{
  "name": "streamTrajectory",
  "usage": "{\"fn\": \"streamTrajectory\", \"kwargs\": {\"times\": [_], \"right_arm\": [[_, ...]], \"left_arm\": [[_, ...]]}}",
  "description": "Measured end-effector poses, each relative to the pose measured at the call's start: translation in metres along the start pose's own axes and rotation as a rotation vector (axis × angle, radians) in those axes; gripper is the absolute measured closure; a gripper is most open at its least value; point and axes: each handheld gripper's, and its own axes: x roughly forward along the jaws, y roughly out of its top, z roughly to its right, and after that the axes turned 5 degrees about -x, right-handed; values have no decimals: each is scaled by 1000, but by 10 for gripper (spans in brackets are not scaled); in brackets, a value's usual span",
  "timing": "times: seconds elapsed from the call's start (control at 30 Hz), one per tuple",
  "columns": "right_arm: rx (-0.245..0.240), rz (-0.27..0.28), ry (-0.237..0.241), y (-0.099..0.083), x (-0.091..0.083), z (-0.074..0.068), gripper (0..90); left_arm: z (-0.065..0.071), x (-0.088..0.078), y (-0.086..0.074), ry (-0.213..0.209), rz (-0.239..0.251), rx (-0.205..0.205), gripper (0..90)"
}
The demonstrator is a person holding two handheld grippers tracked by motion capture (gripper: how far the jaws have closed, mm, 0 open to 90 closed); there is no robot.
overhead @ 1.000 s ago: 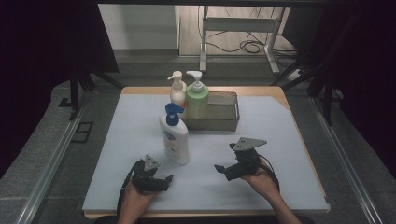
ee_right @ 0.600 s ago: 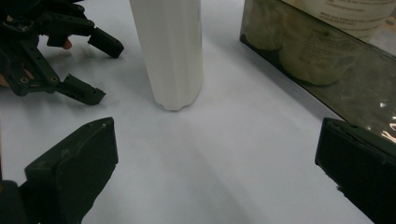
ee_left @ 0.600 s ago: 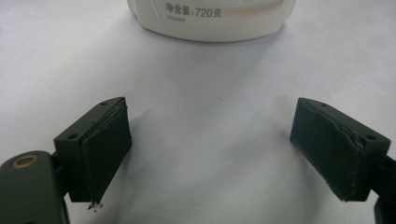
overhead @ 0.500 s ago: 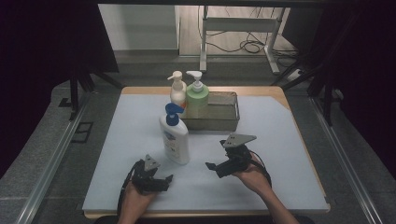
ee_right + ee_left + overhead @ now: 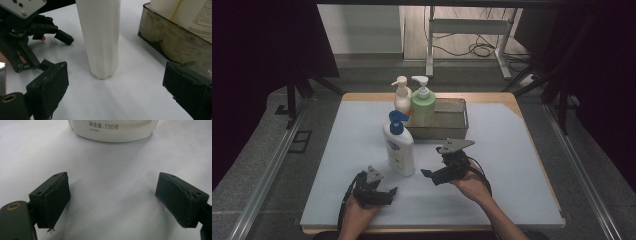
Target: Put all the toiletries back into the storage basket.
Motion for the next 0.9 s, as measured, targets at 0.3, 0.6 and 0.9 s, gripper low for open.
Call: {"fn": "streamTrajectory", "kwargs": {"times": [0.3,0.6,0.9], "right_arm": [[28,13,21,17,14,-1,80],[11,31,16,37,30,-5,108],[1,29,12,49,44,-8,132]], "left_arm": [[0,0,0,0,0,0,121],[0,0,0,1,0,0,121],[0,0,0,1,-2,3,121]]}}
